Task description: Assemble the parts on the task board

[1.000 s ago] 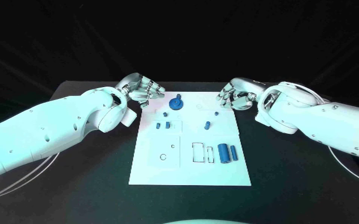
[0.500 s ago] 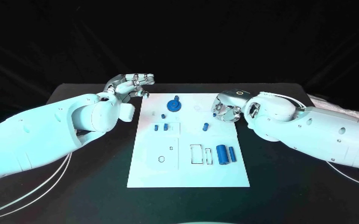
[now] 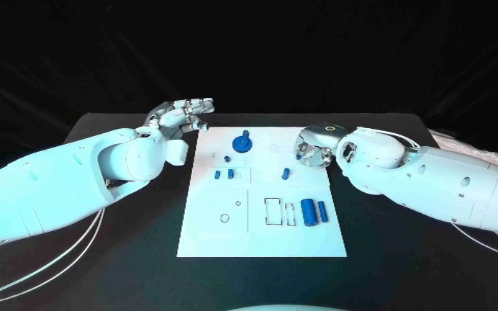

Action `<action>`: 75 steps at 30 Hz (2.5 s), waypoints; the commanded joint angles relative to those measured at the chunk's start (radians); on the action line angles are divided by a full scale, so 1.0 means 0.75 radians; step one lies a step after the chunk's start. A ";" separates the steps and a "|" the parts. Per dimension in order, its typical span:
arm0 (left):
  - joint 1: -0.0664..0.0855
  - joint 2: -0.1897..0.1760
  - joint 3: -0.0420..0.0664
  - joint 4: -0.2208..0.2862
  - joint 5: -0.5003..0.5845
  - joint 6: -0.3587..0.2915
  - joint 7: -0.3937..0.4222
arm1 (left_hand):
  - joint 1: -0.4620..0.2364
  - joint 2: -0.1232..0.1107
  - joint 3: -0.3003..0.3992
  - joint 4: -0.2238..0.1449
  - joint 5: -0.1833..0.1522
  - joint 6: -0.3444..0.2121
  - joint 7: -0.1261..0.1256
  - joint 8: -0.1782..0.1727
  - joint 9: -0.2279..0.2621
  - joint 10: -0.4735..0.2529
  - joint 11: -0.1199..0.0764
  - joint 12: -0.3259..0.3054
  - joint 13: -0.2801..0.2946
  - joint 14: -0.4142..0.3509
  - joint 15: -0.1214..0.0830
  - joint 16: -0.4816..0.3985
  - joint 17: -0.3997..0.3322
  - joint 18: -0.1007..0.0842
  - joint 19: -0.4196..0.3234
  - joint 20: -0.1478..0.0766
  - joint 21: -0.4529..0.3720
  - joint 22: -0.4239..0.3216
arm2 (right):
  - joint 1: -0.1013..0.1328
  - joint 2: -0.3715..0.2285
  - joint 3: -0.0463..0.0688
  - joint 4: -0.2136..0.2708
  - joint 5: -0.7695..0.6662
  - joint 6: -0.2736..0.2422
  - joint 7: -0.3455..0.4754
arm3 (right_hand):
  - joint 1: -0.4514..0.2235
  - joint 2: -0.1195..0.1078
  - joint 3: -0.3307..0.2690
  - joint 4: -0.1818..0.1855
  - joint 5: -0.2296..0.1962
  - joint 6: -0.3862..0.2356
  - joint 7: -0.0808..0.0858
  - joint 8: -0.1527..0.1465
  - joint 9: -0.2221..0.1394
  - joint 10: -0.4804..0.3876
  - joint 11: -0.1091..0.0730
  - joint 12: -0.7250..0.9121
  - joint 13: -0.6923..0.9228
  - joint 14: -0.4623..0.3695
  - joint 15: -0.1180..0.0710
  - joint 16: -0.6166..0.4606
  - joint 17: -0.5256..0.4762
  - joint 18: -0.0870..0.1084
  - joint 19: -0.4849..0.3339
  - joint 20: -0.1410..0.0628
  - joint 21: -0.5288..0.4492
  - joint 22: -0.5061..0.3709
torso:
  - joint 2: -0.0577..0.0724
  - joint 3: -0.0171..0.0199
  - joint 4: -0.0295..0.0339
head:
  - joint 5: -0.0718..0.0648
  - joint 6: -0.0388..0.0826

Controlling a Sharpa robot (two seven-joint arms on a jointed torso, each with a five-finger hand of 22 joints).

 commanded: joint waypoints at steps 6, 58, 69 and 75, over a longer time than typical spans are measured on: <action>0.000 -0.002 0.001 0.005 0.026 0.024 0.013 | -0.012 0.005 -0.011 -0.003 0.001 -0.008 0.004 0.000 -0.001 -0.010 -0.001 0.008 0.002 -0.013 -0.001 -0.009 -0.005 0.014 -0.011 0.001 -0.010 -0.006 | -0.010 0.019 0.000 -0.017 -0.026 0.039 -0.006 | 0.027 0.024 0.040 -0.004 -0.075 0.023 0.002 -0.002 0.002 0.037 -0.003 0.004 -0.029 0.004 0.001 0.010 -0.001 -0.016 -0.002 -0.001 0.004 0.006 | -0.001 0.0008 0.0004 | 0.004 -0.007; -0.002 0.001 -0.002 -0.002 0.007 0.047 -0.005 | -0.004 0.008 -0.014 -0.010 0.001 -0.010 0.006 0.001 -0.001 -0.016 0.000 0.013 0.003 -0.020 0.000 -0.018 -0.020 0.015 -0.015 0.002 -0.029 -0.019 | -0.016 -0.090 0.034 0.192 0.133 -0.234 -0.030 | 0.051 0.071 0.078 -0.025 -0.188 0.130 -0.034 0.037 0.028 0.169 -0.046 0.038 -0.061 0.043 -0.032 0.172 0.130 -0.046 0.089 -0.029 0.122 0.182 | -0.003 0.0001 -0.0002 | 0.005 -0.009; -0.005 0.007 -0.002 0.007 0.007 0.054 -0.007 | -0.004 0.008 -0.014 -0.010 0.001 -0.010 0.006 0.001 -0.001 -0.016 0.000 0.013 0.003 -0.020 0.000 -0.018 -0.020 0.015 -0.015 0.002 -0.029 -0.019 | -0.043 -0.025 0.034 0.355 0.144 -0.216 0.008 | 0.054 0.075 0.082 -0.027 -0.186 0.128 -0.032 0.036 0.028 0.168 -0.045 0.035 -0.063 0.045 -0.032 0.182 0.137 -0.047 0.092 -0.031 0.127 0.188 | -0.004 -0.0031 0.0008 | 0.044 -0.020; -0.005 0.010 -0.002 0.019 0.007 0.054 -0.008 | -0.004 0.008 -0.016 -0.011 0.001 -0.011 0.006 0.001 -0.001 -0.017 0.001 0.014 0.004 -0.021 0.000 -0.018 -0.021 0.015 -0.014 0.002 -0.031 -0.021 | -0.086 0.048 0.026 0.375 0.095 -0.173 0.028 | 0.054 0.075 0.083 -0.028 -0.186 0.127 -0.031 0.035 0.028 0.168 -0.045 0.034 -0.064 0.046 -0.032 0.185 0.140 -0.047 0.092 -0.032 0.128 0.189 | -0.003 -0.0053 0.0015 | 0.071 -0.029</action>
